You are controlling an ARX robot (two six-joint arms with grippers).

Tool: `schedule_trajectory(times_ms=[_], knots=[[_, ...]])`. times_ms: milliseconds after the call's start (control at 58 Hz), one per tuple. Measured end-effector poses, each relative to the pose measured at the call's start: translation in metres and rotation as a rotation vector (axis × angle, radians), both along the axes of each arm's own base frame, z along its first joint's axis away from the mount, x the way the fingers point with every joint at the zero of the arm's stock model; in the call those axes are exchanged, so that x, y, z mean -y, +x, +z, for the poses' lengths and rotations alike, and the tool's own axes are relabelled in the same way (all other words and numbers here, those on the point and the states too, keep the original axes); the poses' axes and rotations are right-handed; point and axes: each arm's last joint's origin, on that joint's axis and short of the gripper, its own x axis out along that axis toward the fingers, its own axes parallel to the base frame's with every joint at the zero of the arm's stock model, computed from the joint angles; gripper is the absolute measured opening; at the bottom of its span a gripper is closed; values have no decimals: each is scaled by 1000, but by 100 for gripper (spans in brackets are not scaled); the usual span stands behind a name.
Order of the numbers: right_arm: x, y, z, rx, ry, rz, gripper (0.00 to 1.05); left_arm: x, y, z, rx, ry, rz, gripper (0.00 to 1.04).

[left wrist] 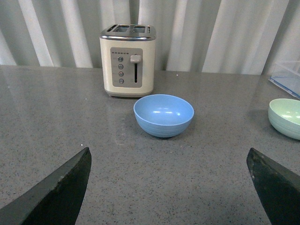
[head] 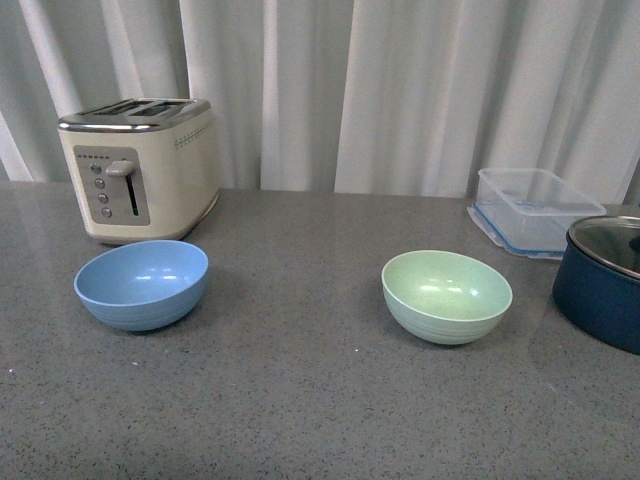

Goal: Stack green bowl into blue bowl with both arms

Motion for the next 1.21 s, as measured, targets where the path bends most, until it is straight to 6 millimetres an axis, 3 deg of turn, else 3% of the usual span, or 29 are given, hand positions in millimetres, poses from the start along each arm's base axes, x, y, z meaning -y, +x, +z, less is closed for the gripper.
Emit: schedule_trajectory(times_ms=[483, 621, 914, 1034, 1207], knots=[[0, 0, 0, 0, 0, 0, 95, 0, 0, 0, -7, 3, 10, 98], [0, 0, 0, 0, 0, 0, 95, -6, 8, 2, -269, 46, 207, 98], [0, 0, 0, 0, 0, 0, 95, -29, 50, 75, -263, -41, 186, 98], [0, 0, 0, 0, 0, 0, 95, -40, 82, 96, -312, -111, 181, 98], [0, 0, 0, 0, 0, 0, 95, -50, 140, 108, -426, -190, 211, 98]])
